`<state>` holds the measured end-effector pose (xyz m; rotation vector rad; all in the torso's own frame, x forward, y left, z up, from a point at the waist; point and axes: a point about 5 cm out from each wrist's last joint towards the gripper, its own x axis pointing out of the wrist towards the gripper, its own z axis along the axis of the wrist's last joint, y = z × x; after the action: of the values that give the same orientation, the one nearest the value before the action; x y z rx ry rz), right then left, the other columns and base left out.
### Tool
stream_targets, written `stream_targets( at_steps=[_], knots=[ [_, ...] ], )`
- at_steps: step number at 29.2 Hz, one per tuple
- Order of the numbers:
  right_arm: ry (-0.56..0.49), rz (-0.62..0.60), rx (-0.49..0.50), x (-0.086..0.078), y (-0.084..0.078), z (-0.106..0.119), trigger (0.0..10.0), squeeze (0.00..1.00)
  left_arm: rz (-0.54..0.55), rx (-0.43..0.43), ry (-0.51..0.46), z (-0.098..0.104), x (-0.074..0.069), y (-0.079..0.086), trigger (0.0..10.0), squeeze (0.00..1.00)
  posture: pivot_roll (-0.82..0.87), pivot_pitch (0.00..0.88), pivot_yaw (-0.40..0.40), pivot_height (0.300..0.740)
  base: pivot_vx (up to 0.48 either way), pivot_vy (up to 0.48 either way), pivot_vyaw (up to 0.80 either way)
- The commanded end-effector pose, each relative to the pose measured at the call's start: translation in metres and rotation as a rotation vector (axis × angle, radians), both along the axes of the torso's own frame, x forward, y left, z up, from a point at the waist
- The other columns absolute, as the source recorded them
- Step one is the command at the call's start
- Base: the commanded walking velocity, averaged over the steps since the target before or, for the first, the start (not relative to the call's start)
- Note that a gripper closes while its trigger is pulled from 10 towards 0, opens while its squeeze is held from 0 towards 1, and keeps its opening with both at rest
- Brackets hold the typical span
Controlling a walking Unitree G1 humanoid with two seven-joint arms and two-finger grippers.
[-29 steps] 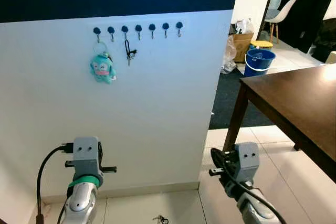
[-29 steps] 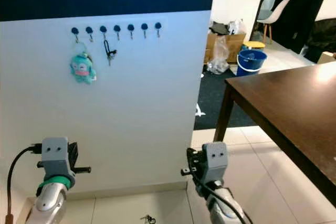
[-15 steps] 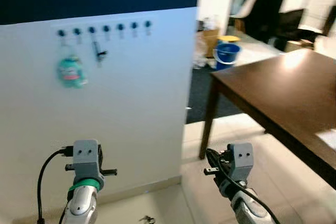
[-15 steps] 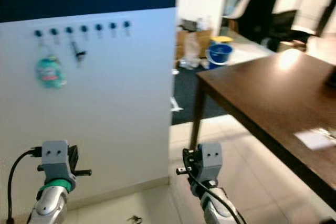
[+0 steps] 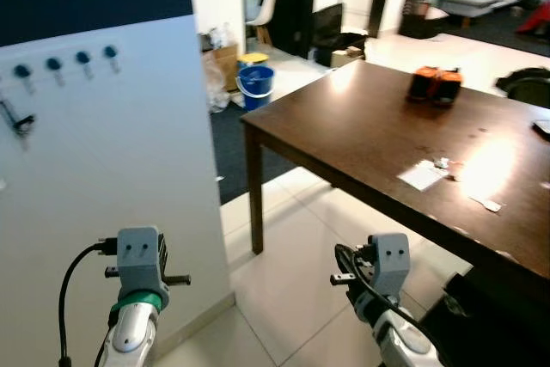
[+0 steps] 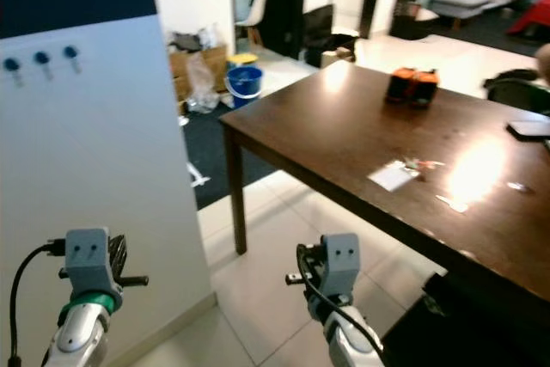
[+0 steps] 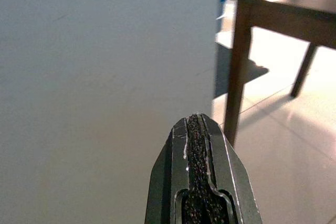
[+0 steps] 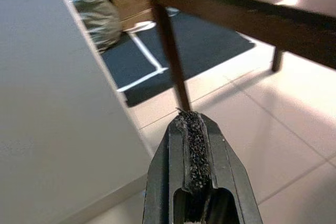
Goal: Hang keys on a hook
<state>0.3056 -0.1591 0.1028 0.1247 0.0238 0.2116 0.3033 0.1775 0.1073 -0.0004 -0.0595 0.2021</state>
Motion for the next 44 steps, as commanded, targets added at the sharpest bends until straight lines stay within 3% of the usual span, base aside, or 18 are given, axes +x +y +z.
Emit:
stream_targets(
  at_steps=[1, 44],
  knots=[
    [0.004, -0.003, 0.002, 0.0000, 0.0003, -0.0020, 10.0, 0.00, 0.008, -0.004, 0.025, -0.0056, -0.0028, 0.0038, 10.0, 0.00, -0.10, 0.000, 0.142, 0.740, 0.000, 0.000, -0.80],
    [0.012, -0.012, 0.017, -0.0003, 0.0018, -0.0064, 10.0, 0.00, -0.029, -0.028, 0.019, -0.0031, -0.0015, -0.0011, 10.0, 0.00, -0.11, 0.000, 0.160, 0.740, 0.000, 0.000, -0.80]
  ],
)
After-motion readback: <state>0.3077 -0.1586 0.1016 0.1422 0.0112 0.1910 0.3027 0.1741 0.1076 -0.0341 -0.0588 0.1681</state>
